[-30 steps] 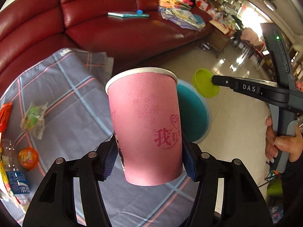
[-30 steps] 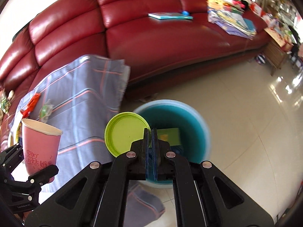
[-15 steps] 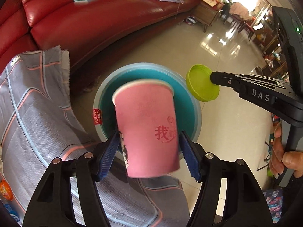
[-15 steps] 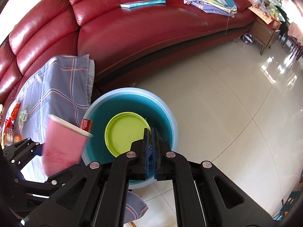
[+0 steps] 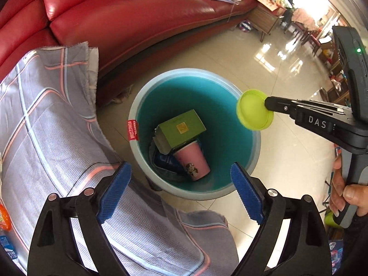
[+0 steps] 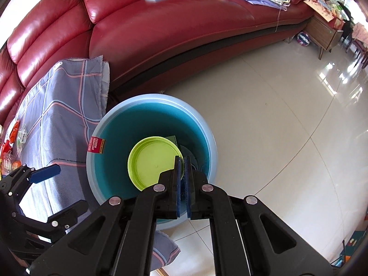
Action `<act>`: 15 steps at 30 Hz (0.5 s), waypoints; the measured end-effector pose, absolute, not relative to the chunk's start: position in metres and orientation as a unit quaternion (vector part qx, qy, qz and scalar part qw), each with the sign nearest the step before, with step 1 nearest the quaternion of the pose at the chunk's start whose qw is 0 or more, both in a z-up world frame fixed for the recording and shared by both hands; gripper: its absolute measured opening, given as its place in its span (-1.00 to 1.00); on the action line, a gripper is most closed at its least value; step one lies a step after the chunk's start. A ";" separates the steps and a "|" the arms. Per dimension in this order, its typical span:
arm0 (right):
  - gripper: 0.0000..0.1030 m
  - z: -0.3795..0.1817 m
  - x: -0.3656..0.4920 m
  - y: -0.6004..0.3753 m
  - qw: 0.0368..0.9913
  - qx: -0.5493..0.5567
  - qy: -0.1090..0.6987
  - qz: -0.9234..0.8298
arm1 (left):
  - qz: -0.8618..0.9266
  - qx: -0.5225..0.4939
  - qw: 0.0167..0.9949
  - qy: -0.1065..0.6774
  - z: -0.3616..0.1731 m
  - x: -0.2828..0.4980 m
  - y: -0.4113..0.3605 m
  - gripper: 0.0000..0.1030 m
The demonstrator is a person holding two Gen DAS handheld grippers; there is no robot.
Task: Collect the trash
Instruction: 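Open the left tool to drop the pink cup into the bin, then move both tools back over the table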
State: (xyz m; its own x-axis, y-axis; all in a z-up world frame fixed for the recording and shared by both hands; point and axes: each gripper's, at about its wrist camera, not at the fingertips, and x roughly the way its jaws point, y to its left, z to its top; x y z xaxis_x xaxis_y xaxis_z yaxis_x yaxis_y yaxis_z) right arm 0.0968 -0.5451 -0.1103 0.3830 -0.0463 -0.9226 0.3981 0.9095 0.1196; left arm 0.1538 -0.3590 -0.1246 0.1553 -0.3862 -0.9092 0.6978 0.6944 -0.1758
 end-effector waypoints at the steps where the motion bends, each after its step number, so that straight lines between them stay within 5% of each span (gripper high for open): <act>1: -0.85 -0.111 0.097 -0.544 0.814 0.163 0.540 -0.138 | -0.362 0.143 0.747 0.538 -0.124 0.153 -0.357 0.74; 3: -0.53 -0.112 0.098 -0.544 0.812 0.168 0.541 -0.137 | -0.361 0.140 0.750 0.536 -0.122 0.154 -0.353 0.75; 4: -0.05 -0.112 0.098 -0.544 0.812 0.174 0.540 -0.137 | -0.361 0.139 0.751 0.535 -0.120 0.154 -0.351 0.76; 5: 0.18 -0.110 0.097 -0.543 0.814 0.172 0.537 -0.141 | -0.360 0.137 0.753 0.533 -0.119 0.153 -0.348 0.77; 9: 0.52 -0.104 0.098 -0.537 0.814 0.167 0.535 -0.149 | -0.359 0.128 0.759 0.528 -0.111 0.149 -0.337 0.81; 15: 0.53 -0.093 0.099 -0.521 0.813 0.156 0.541 -0.150 | -0.351 0.105 0.771 0.522 -0.097 0.147 -0.310 0.82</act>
